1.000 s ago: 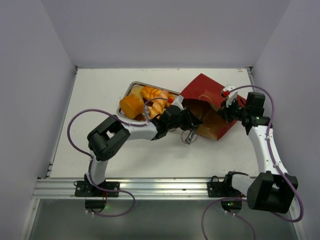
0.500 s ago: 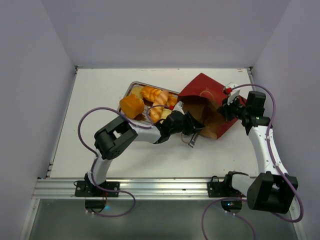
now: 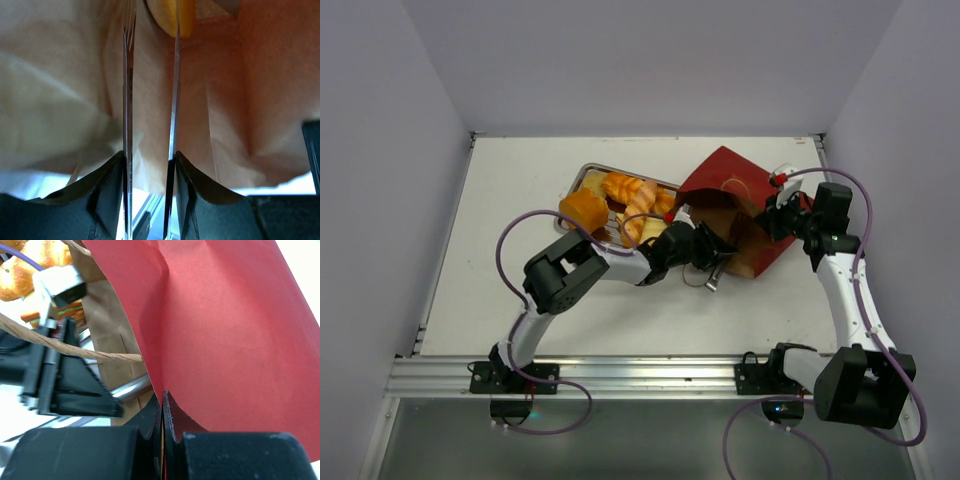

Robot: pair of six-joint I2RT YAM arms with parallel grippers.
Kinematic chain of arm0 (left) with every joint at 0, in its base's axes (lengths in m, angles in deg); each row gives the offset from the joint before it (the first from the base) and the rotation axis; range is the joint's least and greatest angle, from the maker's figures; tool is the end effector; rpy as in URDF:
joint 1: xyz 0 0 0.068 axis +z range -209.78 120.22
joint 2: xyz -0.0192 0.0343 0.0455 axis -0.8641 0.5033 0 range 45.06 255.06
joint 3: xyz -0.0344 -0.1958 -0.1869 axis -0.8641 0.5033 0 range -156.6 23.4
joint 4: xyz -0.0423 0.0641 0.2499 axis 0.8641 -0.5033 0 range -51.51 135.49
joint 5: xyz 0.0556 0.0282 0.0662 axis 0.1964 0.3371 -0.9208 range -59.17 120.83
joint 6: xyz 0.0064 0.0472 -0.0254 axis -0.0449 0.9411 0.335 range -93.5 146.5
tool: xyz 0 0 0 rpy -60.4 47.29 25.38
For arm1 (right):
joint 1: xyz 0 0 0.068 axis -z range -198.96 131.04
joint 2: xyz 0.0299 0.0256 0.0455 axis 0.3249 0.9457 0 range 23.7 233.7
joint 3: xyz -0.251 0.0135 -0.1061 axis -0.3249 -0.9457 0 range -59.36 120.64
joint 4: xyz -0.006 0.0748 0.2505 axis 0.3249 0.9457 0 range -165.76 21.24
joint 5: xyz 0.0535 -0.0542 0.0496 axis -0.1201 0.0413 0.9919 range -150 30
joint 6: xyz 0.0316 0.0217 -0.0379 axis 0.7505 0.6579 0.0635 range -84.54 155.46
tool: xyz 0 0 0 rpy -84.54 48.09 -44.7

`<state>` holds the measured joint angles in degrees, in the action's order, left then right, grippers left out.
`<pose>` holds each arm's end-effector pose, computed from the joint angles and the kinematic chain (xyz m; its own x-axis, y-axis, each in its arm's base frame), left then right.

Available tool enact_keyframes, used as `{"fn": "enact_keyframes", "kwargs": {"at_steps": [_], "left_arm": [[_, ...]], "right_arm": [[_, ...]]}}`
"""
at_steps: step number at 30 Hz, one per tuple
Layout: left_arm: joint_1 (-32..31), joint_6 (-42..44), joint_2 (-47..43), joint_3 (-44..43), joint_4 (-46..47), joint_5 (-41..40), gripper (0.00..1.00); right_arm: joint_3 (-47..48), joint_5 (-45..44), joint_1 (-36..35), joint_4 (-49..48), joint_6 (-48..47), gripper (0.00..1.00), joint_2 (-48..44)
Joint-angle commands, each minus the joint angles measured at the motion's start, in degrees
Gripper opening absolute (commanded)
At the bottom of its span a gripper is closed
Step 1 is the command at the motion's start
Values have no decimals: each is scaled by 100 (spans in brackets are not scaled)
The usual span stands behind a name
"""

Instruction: Take the fake bread out of the paper bag

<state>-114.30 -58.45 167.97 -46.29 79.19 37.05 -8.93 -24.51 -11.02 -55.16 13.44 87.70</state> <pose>0.2646 -0.3779 0.1383 -0.8825 -0.4679 -0.0468 -0.1168 0.3144 -0.9421 0.2423 -0.0129 0.2939 -0.3796 -0.2552 -0.8892 -0.5452 0.8383 -0.0079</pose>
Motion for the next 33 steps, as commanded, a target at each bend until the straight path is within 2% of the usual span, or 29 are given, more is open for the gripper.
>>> {"fn": "enact_keyframes", "kwargs": {"at_steps": [1,7,16,22,33], "left_arm": [[-15,-215,224,-606,200,64,45],[47,-285,541,-1116,-213,55,47],[108,-417,673,-1319,-688,187,50],[135,-496,716,-1336,-750,301,50],[223,-593,1129,-1969,-1004,415,52]], "right_arm": [[-16,64,-3,-214,137,0,-126],[-34,125,-21,-241,181,0,-143],[-51,152,-65,-249,198,1,-143],[-60,169,-91,-284,216,1,-125],[-122,248,-161,-302,233,1,-99]]}}
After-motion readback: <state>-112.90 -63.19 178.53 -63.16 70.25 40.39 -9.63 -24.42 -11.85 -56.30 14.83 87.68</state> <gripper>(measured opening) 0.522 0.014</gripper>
